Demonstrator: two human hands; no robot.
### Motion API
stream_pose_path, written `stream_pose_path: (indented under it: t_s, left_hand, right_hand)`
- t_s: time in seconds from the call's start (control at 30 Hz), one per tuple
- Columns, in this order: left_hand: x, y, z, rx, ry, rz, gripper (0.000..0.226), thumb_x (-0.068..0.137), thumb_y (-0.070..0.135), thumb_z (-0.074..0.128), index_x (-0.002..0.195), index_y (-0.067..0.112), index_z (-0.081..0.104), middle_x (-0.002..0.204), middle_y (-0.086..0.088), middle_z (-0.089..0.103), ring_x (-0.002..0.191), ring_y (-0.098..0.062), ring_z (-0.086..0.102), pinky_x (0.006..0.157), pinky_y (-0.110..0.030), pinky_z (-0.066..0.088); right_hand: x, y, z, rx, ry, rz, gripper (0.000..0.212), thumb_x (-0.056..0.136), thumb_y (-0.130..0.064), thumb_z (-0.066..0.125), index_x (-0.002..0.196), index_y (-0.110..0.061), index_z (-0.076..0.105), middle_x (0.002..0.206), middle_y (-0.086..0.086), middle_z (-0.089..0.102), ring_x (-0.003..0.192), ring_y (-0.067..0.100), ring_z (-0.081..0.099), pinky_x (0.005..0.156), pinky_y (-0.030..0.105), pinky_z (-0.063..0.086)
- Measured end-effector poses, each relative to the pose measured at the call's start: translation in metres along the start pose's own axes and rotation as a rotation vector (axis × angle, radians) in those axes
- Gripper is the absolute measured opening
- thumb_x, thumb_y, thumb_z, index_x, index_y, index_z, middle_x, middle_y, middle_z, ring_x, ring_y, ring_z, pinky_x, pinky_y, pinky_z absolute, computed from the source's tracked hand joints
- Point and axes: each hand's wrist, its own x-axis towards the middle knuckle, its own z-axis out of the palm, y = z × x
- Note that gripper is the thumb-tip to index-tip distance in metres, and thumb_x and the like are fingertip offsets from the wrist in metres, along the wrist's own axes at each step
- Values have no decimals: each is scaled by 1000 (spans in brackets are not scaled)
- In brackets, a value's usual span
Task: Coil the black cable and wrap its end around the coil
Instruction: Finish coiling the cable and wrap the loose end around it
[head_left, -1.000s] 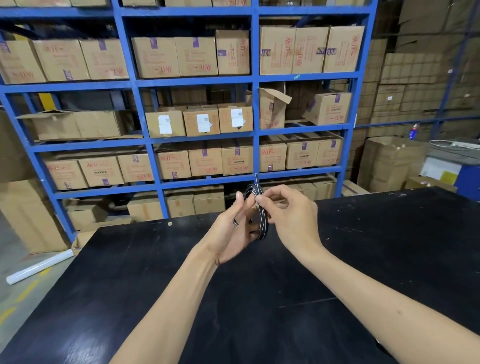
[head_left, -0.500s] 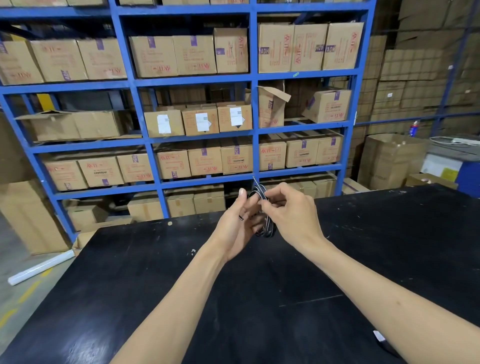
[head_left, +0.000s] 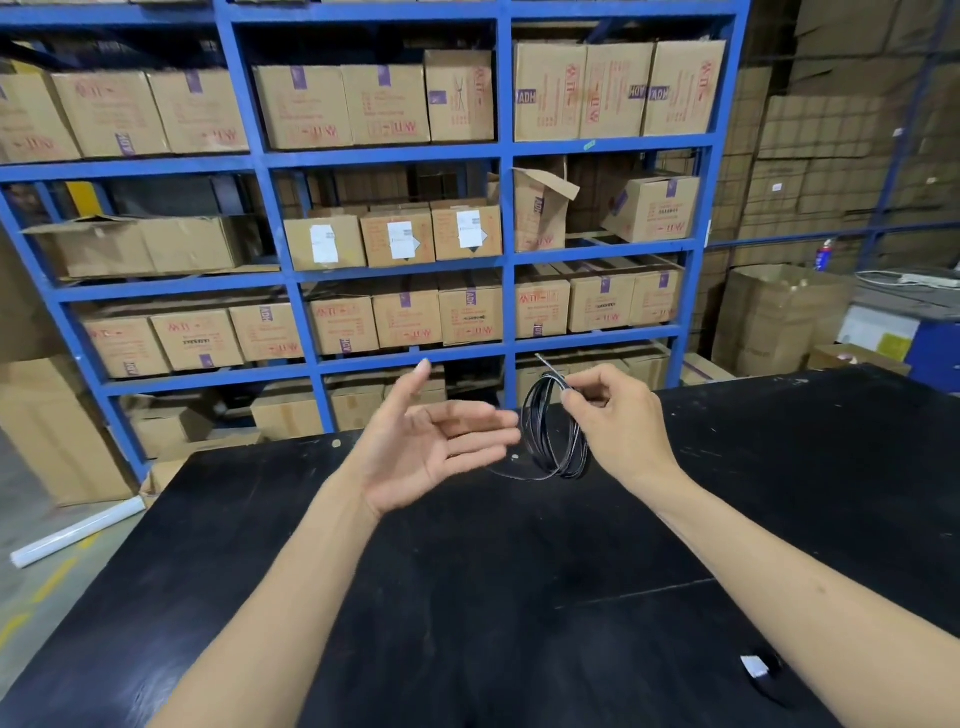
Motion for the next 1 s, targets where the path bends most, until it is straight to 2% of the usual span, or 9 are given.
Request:
stream_pose_path:
  t_s: [0.13,0.2,0.3,0.37,0.47,0.6,0.77,0.9,1.0]
  left_hand:
    - [4,4,-10,492,246,-35,37,90,35,68,94,-2,70,103,-27,72,97,-38,74,75,-43,64]
    - [14,-7,-14,537,413,28,26,87,24,77,88,1,64,86,-21,68,80,-32,76,65,-37,64]
    - [26,-24,-23,483,566,161,31,82,13,82,94,5,55,85,-19,64,68,-27,72,57,-33,63]
    - [32,-33,-24,450,590,188,31,84,8,79,102,4,55,88,-18,64,66,-25,70,57,-32,62]
    - [39,-40,-18,521,624,258,8,95,7,66,97,0,64,83,-18,67,62,-21,68,58,-28,60]
    - [46,-30,-10,741,639,264,33,103,29,52,83,6,63,66,-9,63,55,-21,63,64,-39,59]
    - [45,-18,17,1054,647,293,40,98,59,43,100,23,61,51,5,55,47,-11,52,56,-30,44]
    - [42,-19,22,956,604,375,44,82,55,35,98,21,58,64,7,50,58,-14,46,65,-38,40]
    - [47,-20,19,777,662,357,34,77,40,28,86,18,52,52,9,43,51,-16,35,59,-37,30]
  right_hand:
    - [12,3,2,142,1,132,10,93,-15,73,102,-19,74,96,-11,74,94,4,69,78,16,51]
    - [15,3,8,235,18,194,11,93,-13,74,99,-21,72,98,-6,75,96,10,70,77,18,51]
    - [16,-2,15,373,46,277,14,92,-11,75,98,-23,71,100,-2,75,99,14,71,76,19,51]
    - [15,-2,18,408,34,299,14,91,-11,75,101,-21,72,101,-1,76,100,16,71,84,27,56]
    - [12,-1,20,386,-15,280,15,91,-11,76,102,-21,73,102,0,77,101,18,72,94,36,57]
    - [7,1,19,282,-116,175,16,92,-12,74,96,-27,71,102,-5,76,100,12,70,90,28,54]
    - [4,3,18,315,-121,182,14,93,-11,74,96,-24,71,102,-3,75,100,12,70,88,25,52]
    - [7,7,18,387,-82,287,16,91,-12,76,105,-18,74,102,0,78,101,16,72,98,36,56]
    - [9,10,16,435,-62,339,16,89,-13,78,104,-18,75,100,3,79,100,22,74,98,45,58]
